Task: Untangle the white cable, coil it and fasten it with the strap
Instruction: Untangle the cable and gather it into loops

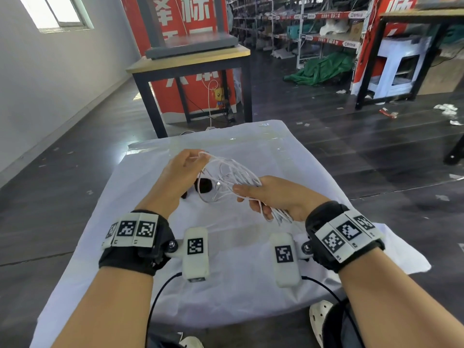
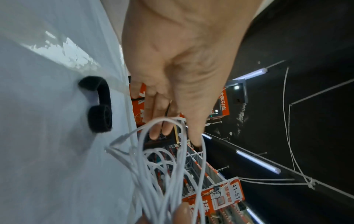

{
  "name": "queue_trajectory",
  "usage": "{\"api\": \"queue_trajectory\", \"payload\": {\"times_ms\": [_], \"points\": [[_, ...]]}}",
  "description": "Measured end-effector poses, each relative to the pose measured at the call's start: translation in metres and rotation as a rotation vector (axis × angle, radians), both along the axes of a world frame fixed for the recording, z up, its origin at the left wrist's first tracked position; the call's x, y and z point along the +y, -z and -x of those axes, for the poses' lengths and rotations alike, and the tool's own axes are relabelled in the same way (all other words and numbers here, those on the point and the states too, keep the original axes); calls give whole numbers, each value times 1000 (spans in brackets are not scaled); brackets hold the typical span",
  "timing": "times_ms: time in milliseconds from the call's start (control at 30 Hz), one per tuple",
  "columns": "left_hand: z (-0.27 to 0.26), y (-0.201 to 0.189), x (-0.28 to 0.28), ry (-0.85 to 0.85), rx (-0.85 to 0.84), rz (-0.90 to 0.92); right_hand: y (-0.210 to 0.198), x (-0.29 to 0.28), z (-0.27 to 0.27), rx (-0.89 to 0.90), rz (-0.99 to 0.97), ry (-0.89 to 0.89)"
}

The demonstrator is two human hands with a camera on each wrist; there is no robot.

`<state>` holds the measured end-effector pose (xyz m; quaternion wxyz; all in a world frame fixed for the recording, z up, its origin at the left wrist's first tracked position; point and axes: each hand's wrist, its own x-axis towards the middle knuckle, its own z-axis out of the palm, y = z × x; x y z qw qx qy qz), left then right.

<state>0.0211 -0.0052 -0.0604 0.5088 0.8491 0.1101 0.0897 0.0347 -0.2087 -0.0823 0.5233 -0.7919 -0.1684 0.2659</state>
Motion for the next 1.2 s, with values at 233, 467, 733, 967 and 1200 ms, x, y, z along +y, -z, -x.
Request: {"api": "queue_trajectory", "payload": {"times_ms": [233, 467, 733, 967, 1200], "points": [[7, -2, -3, 152, 59, -212, -1, -2, 0, -31, 6, 26], [7, -2, -9, 175, 177, 33, -1, -1, 3, -62, -24, -40], [11, -6, -16, 193, 238, 421, -4, -4, 4, -80, -46, -40], [7, -5, -25, 180, 154, 519, -6, -6, 2, -36, -66, 3], [9, -7, -29, 136, 79, 628, -9, -4, 4, 17, -58, 24]]}}
